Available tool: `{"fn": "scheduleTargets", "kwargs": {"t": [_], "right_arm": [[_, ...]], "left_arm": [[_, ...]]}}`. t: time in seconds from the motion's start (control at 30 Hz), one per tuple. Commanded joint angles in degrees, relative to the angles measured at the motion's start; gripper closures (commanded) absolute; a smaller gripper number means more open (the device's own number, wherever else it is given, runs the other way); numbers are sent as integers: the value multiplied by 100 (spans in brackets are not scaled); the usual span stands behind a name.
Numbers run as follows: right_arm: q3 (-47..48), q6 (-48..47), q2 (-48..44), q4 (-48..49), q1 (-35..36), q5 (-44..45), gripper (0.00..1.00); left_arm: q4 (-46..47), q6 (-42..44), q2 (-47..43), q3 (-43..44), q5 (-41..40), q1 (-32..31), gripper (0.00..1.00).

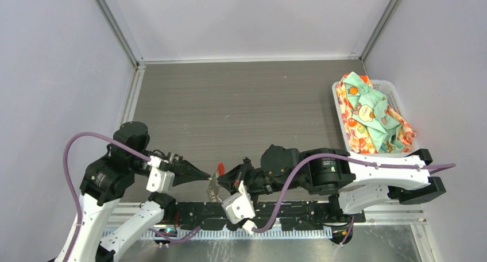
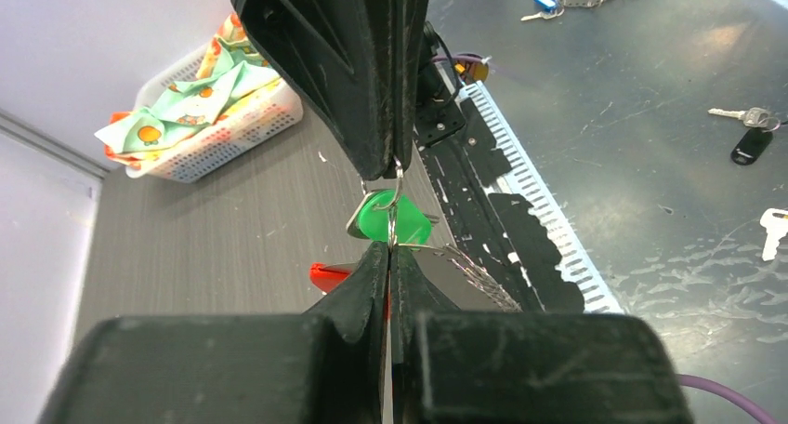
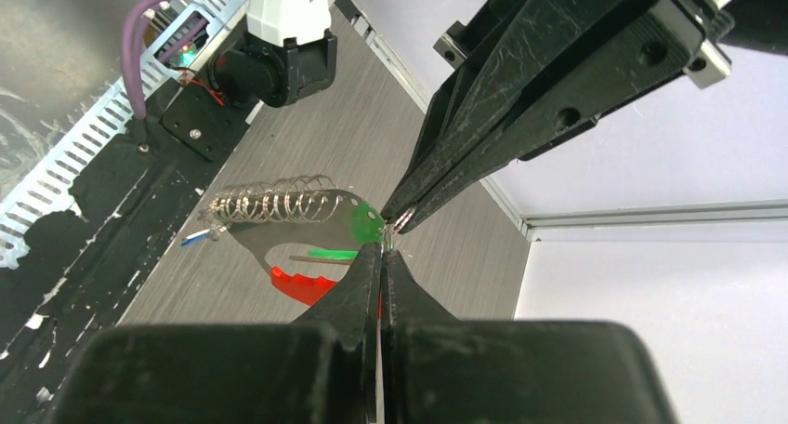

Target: Put the keys on the keyring

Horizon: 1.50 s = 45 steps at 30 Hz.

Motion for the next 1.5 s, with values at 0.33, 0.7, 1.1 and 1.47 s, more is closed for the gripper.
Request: {"fn": "scheduleTargets", "kwargs": {"t": [0.33, 0.7, 1.1, 1.47], "right_arm": [[361, -146, 36, 101, 30, -244, 99], [169, 1043, -358, 187, -1709, -2715, 99], [1791, -492, 220, -2588, -3058, -5095, 99], [1152, -574, -60, -2067, -3048, -4796, 99]], "left_arm": [[-488, 283, 429, 506, 276, 15, 100], [-927, 743, 316, 659, 658, 6, 100], [4272, -5604, -107, -690, 1165, 6, 100], [3799, -5560, 638, -227, 1706, 6, 100]]}}
